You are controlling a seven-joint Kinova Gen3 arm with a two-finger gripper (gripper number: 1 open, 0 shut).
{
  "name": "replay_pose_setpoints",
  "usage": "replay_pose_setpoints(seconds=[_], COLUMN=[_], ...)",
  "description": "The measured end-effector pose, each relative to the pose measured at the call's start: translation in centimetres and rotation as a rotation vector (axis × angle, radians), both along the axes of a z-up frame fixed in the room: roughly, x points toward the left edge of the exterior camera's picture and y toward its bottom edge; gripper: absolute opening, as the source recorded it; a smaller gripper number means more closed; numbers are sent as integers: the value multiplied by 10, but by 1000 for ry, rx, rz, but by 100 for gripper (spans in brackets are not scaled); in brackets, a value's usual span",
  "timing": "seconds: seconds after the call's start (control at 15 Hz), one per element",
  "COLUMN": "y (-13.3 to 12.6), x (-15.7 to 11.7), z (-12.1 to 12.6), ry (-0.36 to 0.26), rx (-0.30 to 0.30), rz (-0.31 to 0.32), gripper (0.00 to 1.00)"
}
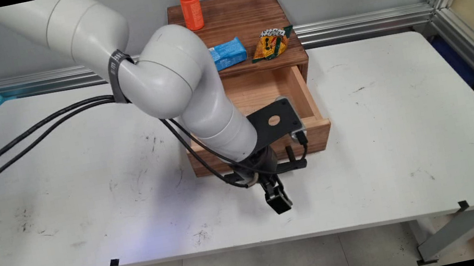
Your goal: Open the drawer
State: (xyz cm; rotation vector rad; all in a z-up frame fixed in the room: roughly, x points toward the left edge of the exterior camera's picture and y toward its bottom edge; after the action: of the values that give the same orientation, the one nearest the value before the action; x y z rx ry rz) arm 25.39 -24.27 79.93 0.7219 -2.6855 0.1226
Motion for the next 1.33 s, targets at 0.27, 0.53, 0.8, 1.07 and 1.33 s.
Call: replay_pose_setpoints(seconds=[0.27, 0.53, 0.8, 1.07, 1.33], y=[6, 13, 21, 32, 42], x=[-5, -10, -14, -17, -20], z=[0, 1, 1, 1, 2], ry=[3, 7, 10, 12, 15], rx=[11, 24, 40, 59, 77], rz=[1, 0, -1, -2, 0], gripper=[100, 100, 100, 100, 100])
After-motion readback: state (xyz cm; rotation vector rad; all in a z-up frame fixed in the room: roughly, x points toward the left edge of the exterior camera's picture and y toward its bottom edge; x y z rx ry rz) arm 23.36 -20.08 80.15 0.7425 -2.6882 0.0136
